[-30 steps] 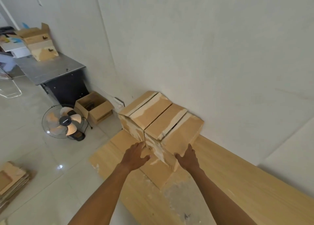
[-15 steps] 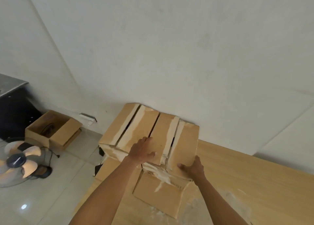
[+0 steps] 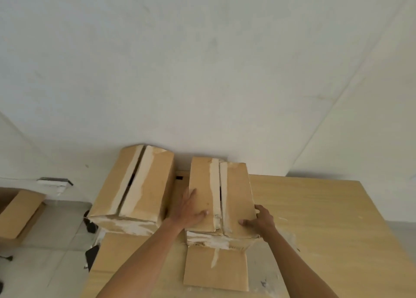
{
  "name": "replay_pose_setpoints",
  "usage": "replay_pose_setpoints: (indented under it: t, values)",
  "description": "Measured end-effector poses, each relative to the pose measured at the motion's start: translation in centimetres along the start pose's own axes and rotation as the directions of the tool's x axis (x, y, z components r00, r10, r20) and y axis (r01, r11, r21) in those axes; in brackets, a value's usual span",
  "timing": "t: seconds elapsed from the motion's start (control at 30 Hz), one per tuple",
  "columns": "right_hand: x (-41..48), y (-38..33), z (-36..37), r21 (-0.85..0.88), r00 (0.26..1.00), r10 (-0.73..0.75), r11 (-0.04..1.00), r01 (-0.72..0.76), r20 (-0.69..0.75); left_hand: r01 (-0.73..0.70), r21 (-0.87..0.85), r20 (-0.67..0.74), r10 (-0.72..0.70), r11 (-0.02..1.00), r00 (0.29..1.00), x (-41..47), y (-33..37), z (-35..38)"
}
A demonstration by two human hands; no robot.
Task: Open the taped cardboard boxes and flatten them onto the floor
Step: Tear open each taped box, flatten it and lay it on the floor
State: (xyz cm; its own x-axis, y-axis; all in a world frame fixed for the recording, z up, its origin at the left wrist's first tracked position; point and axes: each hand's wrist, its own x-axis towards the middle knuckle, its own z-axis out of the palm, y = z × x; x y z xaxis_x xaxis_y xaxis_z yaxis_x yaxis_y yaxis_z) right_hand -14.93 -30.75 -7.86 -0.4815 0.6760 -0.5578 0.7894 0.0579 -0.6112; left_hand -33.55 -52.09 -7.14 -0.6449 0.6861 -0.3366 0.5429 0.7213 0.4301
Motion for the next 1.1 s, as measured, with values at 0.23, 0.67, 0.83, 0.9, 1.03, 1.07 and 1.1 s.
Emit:
replay_pose_setpoints:
  t: [0.23,0.67,0.83,0.9,1.03,1.07,1.1]
  values:
    - [0.6,4.4,-5.7,-0.037,0.998,0.041,0.998,-0.043,-0.045,-0.070,0.010,-0.033,0.070,0.997,0.997,0.2,5.0,4.4]
    - [0.6,9.6,-16.2,-0.250,0.984,-0.025,0.968,-0.021,-0.178,-0.089,0.020,0.047,0.088,0.996,0.995,2.5,18.9,9.0]
    - [0.8,10.9,-15.7,-0.475,0.951,-0.287,0.857,0.200,-0.117,0.024,-0.009,0.057,-0.024,1.000,0.998,3.2,23.5,10.4]
    - [0.8,11.5,-15.1,-0.522,0.933,-0.338,0.821,0.229,-0.122,0.085,-0.022,0.043,-0.084,0.996,0.996,3.1,24.6,10.9]
    - [0.5,12.7,-14.4,-0.557,0.945,-0.328,0.785,0.272,0.000,0.136,-0.095,-0.013,-0.138,0.986,0.990,2.7,25.3,12.2]
    - [0.4,13.0,-14.3,-0.582,0.946,-0.323,0.764,0.278,0.029,0.139,-0.115,-0.023,-0.143,0.984,0.990,2.7,25.4,12.4]
    - [0.4,13.3,-14.3,-0.605,0.945,-0.324,0.744,0.284,0.046,0.143,-0.129,-0.027,-0.148,0.981,0.989,2.5,25.5,12.5]
